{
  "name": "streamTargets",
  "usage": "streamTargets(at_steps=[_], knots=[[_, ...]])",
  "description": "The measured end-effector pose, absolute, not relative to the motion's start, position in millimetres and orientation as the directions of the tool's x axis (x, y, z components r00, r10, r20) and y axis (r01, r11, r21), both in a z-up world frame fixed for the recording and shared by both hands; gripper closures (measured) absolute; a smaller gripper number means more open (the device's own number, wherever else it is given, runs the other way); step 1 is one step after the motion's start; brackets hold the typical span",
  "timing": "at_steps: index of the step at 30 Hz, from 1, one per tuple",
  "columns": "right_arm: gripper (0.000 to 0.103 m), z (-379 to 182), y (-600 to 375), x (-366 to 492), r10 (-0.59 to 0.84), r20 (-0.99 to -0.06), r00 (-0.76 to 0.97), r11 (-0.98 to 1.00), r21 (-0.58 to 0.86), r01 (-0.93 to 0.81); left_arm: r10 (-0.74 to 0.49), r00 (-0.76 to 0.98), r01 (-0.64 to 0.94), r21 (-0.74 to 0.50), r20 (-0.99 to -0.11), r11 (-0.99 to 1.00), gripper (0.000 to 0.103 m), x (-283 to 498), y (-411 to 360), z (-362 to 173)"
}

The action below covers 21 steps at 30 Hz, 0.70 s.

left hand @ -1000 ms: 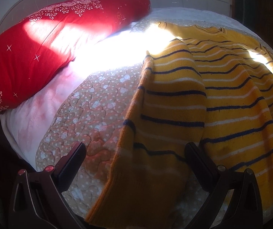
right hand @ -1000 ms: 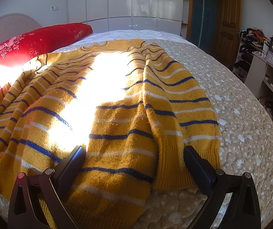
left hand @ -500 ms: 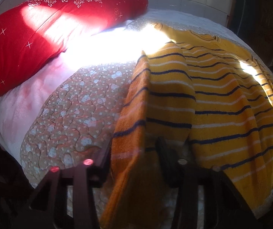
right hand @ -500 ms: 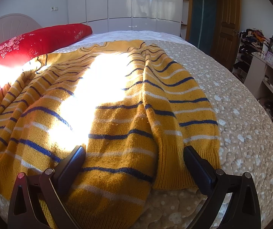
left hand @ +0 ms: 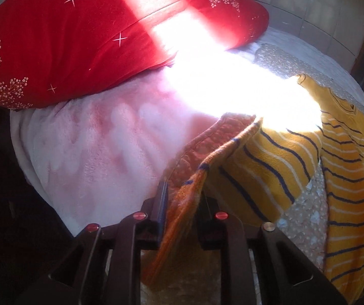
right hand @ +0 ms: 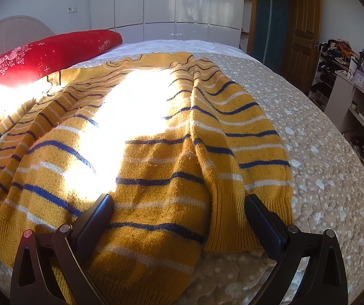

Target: Fold small clothes

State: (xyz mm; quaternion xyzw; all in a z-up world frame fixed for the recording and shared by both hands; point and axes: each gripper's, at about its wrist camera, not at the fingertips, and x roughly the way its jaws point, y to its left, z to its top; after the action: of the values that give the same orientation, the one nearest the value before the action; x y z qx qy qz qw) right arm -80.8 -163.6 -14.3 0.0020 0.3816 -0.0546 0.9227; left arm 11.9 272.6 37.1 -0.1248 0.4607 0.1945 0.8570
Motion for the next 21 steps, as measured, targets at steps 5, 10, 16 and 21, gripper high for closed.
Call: streamTargets(at_steps=[5,10,16,21], knots=[[0.000,-13,-165,-76,-0.095,-0.717,0.690,0.995,-0.038,0.098,0.158,0.575,-0.427,-0.130,-0.803,0.895,0.048,-21,272,47],[0.015,30,-187,-89,0.050,-0.692,0.720,0.990,0.129,0.055,0.029,0.644,-0.323,-0.237,-0.765,0.916,0.029,-60,242,62],[0.007,54,-234,-103,-0.066,-0.668,0.741,0.974,0.118,0.192,-0.223,0.643,-0.132,-0.393,-0.732,0.910,0.023,-77,181,54],[0.024,15,-269,-91,-0.073,-0.768,0.636,0.932,0.175,0.317,-0.305,0.582,-0.044,-0.404,-0.754,0.914,0.023,-78,128,35]])
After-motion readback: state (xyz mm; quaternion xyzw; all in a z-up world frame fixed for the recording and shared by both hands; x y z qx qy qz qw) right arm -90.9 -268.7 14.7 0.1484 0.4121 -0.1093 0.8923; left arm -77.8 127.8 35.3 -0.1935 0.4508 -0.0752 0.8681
